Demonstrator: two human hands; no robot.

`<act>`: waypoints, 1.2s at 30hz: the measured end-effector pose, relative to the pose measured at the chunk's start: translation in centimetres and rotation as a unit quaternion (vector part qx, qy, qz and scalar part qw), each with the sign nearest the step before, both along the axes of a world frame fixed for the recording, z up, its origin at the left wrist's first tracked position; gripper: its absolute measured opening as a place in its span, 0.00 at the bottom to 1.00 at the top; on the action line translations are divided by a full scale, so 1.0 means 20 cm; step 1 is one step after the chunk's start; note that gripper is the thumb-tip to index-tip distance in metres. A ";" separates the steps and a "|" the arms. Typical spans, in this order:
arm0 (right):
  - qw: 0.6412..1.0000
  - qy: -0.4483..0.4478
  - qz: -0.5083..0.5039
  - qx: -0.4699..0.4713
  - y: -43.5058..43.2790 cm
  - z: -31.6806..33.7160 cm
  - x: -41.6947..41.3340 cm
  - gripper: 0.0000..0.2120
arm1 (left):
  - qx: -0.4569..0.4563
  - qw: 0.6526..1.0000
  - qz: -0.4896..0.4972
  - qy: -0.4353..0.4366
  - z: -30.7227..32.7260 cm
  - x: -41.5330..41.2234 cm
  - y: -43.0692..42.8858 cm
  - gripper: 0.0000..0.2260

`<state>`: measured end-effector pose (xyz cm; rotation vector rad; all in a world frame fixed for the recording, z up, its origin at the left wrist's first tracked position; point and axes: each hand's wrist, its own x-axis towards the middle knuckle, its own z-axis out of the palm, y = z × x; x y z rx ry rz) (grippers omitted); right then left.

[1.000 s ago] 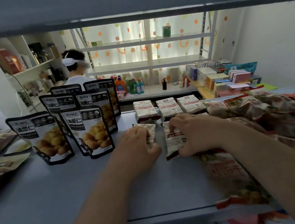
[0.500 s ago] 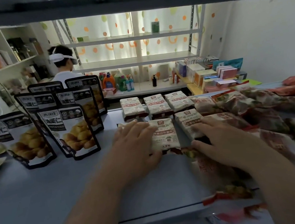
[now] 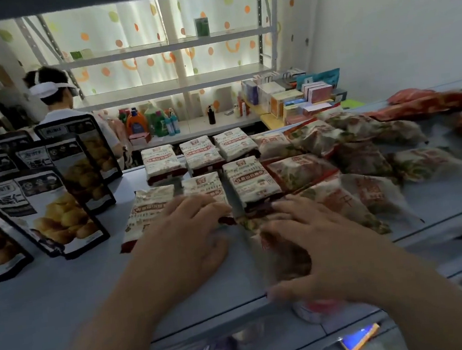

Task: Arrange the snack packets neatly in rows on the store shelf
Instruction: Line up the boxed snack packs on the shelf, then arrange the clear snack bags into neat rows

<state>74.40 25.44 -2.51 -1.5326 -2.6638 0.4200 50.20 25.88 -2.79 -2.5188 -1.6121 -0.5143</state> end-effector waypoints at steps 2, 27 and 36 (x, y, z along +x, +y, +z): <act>0.999 -0.026 0.031 -0.009 -0.03 -0.04 0.01 0.51 | -0.031 0.999 -0.025 -0.038 -0.01 0.07 -0.05 0.19; 0.781 0.602 -0.165 -0.015 0.27 -0.01 0.87 0.06 | -0.064 0.991 0.051 -0.102 0.17 0.84 0.47 0.17; 0.899 0.367 -0.097 0.218 0.67 0.09 1.17 0.13 | -0.178 0.976 0.125 0.000 0.17 1.11 0.95 0.42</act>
